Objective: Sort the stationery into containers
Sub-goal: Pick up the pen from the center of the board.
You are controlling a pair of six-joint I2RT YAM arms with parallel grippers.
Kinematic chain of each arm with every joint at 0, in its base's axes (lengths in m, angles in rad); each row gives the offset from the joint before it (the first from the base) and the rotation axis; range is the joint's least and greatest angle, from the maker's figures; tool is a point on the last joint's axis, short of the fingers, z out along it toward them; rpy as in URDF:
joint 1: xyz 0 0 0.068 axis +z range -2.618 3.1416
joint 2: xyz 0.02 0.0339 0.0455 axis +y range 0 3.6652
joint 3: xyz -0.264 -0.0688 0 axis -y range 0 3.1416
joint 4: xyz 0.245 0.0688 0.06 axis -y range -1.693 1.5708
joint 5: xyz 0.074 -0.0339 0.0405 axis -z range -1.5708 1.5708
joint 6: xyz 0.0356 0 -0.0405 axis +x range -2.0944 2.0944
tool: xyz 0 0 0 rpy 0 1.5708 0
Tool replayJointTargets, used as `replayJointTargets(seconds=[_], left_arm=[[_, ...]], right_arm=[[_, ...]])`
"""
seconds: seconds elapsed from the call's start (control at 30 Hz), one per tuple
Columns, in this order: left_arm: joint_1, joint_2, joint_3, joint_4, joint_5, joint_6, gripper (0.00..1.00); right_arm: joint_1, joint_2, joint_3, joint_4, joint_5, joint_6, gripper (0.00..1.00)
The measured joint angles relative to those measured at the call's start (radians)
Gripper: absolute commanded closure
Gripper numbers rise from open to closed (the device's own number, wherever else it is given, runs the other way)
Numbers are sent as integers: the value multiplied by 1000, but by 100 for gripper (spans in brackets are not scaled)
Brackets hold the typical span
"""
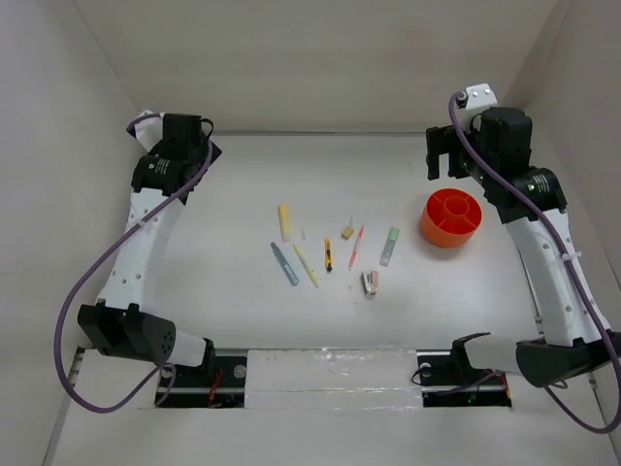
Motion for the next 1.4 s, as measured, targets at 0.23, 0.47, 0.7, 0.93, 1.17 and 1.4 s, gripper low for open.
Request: replayJointTargets(seconds=[0.23,0.47,0.7,0.93,1.17,1.4], left_arm=[[0,3,10,-4,0,-2,0],[0,3,10,8,6,-3,0],[0,2,7,38,28,8,0],[0,-2,-35,64,46,32,0],[0,3,-47,55,68,36,0],[0,11,-64,55,130,41,0]], right_arm=[[116,23,23,15,55,-61,0],[437,288,178,38,141,-33,0],[522,491,90,78,83,57,8],[558,570,15,113,39,131,18],[590,578,-49,168,-10,195,26],[618,608,-72,167,-26,229,28]])
